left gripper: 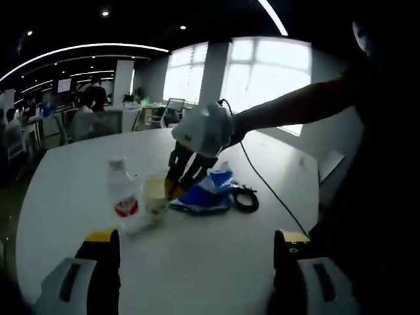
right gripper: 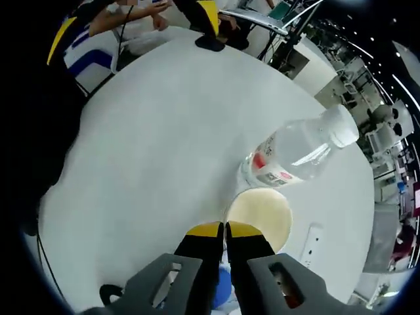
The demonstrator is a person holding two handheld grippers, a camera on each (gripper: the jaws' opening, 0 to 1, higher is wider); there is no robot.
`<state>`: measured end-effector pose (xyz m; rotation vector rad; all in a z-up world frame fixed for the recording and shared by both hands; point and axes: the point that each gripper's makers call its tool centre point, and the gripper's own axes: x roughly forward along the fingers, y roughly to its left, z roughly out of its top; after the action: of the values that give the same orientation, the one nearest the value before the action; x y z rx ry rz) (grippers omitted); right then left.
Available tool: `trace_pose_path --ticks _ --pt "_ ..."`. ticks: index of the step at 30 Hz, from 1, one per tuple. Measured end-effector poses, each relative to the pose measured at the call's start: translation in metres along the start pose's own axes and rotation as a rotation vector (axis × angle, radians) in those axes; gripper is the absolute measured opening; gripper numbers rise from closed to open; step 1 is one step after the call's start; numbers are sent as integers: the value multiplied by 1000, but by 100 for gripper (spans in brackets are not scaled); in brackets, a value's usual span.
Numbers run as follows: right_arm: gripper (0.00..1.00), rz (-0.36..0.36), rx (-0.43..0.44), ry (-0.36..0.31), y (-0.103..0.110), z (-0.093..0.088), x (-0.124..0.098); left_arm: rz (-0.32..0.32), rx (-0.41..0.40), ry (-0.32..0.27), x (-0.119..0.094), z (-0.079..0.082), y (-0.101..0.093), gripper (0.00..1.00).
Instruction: Arrange the tabletop items into an orderly group along one side of the table until the central work area is clear of visible clutter.
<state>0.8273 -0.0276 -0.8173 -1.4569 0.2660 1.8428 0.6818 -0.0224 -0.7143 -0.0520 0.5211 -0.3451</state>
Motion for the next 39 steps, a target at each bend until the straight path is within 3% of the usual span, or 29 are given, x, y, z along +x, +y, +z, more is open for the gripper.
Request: trace_pose_path --ticks 12,22,32,39 --pt "0 -40 13 7 -11 -1 3 -5 -17 8 2 -5 2 95" --pt "0 -17 65 -35 -3 4 1 -6 -22 12 2 -6 1 94" --pt "0 -21 69 -27 -4 2 1 -8 -22 12 2 -6 1 94" --pt "6 -30 76 -32 -5 4 -2 -9 -21 11 2 -6 0 94"
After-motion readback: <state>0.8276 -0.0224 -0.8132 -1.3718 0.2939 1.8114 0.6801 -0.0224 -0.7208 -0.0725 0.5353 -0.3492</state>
